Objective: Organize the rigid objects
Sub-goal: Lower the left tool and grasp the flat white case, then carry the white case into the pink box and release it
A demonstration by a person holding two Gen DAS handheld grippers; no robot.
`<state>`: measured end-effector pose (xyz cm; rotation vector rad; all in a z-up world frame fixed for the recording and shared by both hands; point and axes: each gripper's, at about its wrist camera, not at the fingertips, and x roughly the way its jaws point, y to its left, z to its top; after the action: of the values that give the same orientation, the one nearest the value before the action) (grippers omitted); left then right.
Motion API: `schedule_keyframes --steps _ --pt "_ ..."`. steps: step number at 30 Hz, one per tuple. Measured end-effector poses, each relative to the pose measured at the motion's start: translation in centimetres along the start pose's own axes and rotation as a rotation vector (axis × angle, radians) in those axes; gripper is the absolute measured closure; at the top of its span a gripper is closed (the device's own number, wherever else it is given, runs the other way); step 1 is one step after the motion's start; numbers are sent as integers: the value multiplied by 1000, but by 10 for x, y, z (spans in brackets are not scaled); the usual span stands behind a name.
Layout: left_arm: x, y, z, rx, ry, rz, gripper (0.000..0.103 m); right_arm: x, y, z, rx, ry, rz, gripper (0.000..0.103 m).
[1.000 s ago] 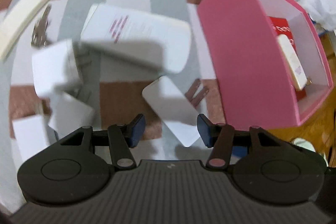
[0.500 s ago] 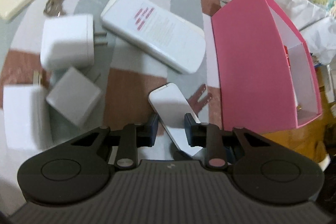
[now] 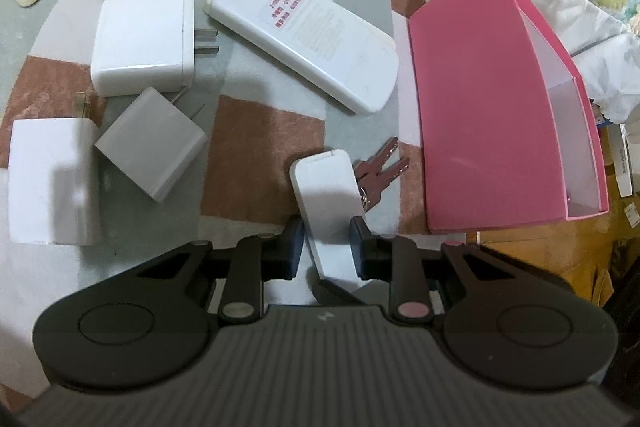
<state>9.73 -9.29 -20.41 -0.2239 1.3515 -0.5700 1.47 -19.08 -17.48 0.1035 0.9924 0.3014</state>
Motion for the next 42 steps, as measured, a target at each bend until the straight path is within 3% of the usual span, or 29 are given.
schedule_keyframes --steps 5,9,21,32,37,42 --pt "-1 -6 -7 32 -22 14 75 -2 6 1 -2 10 -39 58" --pt "-2 -16 -14 73 -9 14 75 -5 2 -2 80 -4 -37 58" --pt "-34 -63 -38 315 -104 114 78 -39 10 -10 125 -114 -35 59" --pt "-114 -108 -40 374 -199 3 83 -126 12 -5 129 -287 -14 59" --pt "-119 -153 -24 426 -178 -20 84 -158 -16 3 185 -311 -16 59" --pt "-99 -193 -1 423 -125 -36 84 -170 -56 12 215 -280 -45 59"
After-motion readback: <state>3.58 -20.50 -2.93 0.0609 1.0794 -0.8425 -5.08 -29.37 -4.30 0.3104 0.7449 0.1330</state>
